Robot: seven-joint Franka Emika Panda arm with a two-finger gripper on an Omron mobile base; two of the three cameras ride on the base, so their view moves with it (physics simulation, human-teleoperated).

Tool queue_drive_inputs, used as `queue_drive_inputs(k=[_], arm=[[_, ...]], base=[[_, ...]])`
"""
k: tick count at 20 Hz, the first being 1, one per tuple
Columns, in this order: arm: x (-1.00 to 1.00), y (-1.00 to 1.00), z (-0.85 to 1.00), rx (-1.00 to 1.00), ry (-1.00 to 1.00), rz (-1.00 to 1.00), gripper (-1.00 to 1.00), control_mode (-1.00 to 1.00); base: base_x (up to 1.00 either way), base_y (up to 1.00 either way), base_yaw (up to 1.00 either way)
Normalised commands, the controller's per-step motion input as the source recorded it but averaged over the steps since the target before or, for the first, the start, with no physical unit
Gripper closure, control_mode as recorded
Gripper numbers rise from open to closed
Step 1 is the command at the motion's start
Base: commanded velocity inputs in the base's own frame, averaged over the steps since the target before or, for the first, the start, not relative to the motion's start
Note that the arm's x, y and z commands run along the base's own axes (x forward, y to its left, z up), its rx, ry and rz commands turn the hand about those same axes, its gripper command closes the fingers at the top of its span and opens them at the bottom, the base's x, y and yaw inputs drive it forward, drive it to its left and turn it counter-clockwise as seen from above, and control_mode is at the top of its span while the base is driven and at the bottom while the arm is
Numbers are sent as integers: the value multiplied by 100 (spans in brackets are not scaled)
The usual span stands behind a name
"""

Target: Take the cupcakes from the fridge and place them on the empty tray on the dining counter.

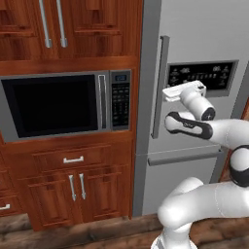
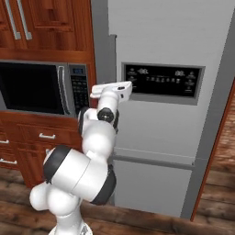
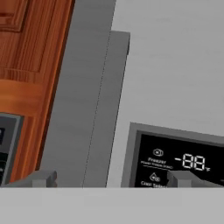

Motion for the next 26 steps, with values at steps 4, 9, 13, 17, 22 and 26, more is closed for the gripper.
queue_drive_inputs(k=[4,9,13,17,22,26], arm=[[-9,-5,42,-6,11,7,-100,-100],[0,0,29,-5,32,4,-100,-100],[0,0,23,-9,47,1,-100,-100],[-1,20,1,-9,33,0,-100,-100],[-3,53,-31,-4,5,0,-100,-100],[-17,52,-49,-2,0,0,-100,-100]], base=[[0,0,0],[0,0,0],[0,0,0],[0,0,0],[0,0,0],[0,0,0]])
